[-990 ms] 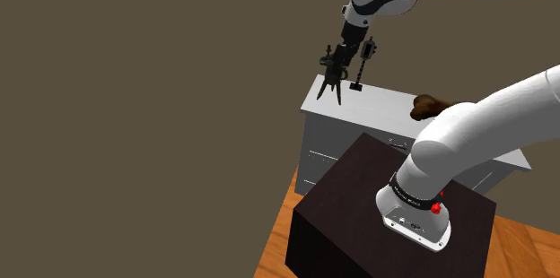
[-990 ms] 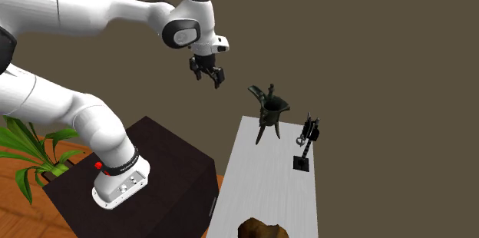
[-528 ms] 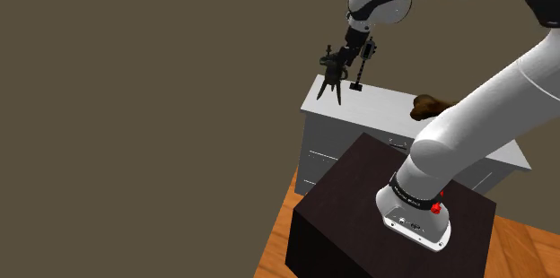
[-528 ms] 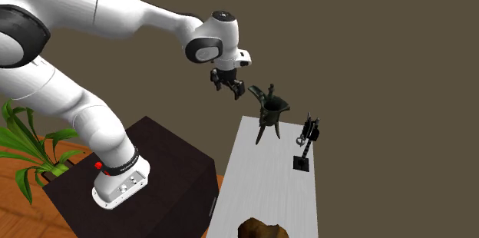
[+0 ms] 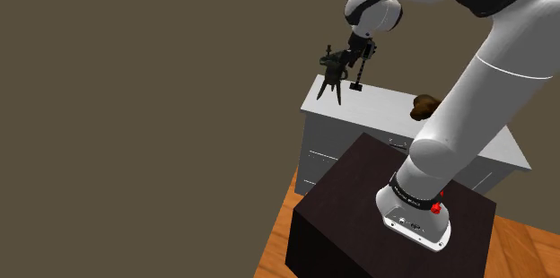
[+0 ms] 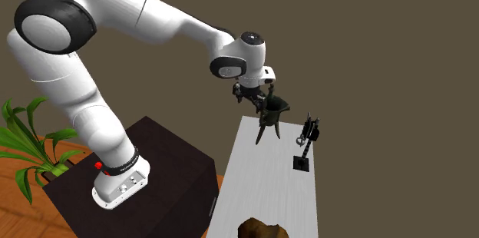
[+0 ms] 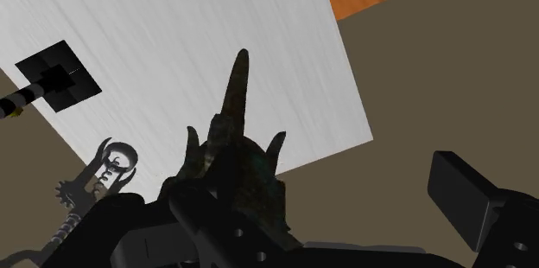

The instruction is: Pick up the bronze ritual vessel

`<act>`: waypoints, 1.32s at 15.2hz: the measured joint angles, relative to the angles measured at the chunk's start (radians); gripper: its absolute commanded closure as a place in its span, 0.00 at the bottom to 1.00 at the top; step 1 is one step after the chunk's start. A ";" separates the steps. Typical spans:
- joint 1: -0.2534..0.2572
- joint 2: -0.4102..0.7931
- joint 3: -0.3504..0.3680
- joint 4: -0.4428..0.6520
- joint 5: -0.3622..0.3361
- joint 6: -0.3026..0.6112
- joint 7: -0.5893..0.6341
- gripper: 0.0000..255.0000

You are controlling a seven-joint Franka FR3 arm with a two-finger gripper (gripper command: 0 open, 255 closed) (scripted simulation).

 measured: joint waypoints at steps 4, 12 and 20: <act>-0.042 0.154 -0.020 0.124 0.123 -0.004 -0.114 0.00; -0.077 0.262 0.000 0.135 0.225 0.065 -0.205 0.00; -0.080 0.270 0.003 0.134 0.233 0.072 -0.212 1.00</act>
